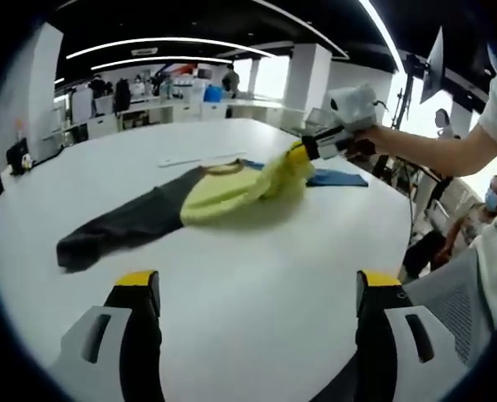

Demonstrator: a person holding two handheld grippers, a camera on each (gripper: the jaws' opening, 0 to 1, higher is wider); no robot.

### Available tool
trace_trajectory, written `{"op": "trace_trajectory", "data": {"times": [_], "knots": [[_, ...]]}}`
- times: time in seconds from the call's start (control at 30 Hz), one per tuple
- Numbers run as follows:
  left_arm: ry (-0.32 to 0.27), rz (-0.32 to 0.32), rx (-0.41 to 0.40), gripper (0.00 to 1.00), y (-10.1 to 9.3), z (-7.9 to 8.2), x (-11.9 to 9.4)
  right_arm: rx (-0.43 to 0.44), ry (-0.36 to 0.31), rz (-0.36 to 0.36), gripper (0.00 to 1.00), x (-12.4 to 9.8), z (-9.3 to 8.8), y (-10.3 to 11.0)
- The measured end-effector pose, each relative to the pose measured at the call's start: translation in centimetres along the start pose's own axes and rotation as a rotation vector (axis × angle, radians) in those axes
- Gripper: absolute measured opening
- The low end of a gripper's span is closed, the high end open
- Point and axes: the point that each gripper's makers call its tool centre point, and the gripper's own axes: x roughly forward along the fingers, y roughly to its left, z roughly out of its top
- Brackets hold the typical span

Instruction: Fold the garment on the visible template until the final outline fits inside the template.

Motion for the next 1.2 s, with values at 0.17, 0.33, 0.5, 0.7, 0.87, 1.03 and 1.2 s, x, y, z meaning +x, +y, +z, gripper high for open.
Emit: {"op": "trace_trajectory", "data": {"times": [0.17,0.33,0.5,0.7,0.87,1.03,1.2], "knots": [[0.001,-0.001,-0.01,0.93,0.1,0.0,0.2,0.021,-0.005,-0.046,0.0,1.0,0.7,-2.5],[0.008,-0.004,-0.008,0.93,0.0,-0.3,0.3,0.108,-0.008,-0.083,0.0,2.2,0.4,-4.7],[0.006,0.004,-0.015,0.92,0.3,-0.4,0.5,0.149,0.015,-0.11,0.0,3.7,-0.8,-6.0],[0.033,-0.008,-0.016,0.9,0.2,-1.0,0.8,0.2,0.052,-0.122,0.0,5.2,-2.2,-7.0],[0.037,-0.01,-0.025,0.9,0.3,-1.2,0.9,0.227,0.093,-0.133,0.0,6.4,-3.9,-7.5],[0.039,-0.009,-0.033,0.89,0.4,-1.2,1.0,0.254,0.139,-0.133,0.0,7.2,-5.6,-7.7],[0.047,-0.011,-0.039,0.88,0.3,-1.5,1.2,0.265,0.166,-0.126,0.0,7.7,-6.6,-7.6]]}}
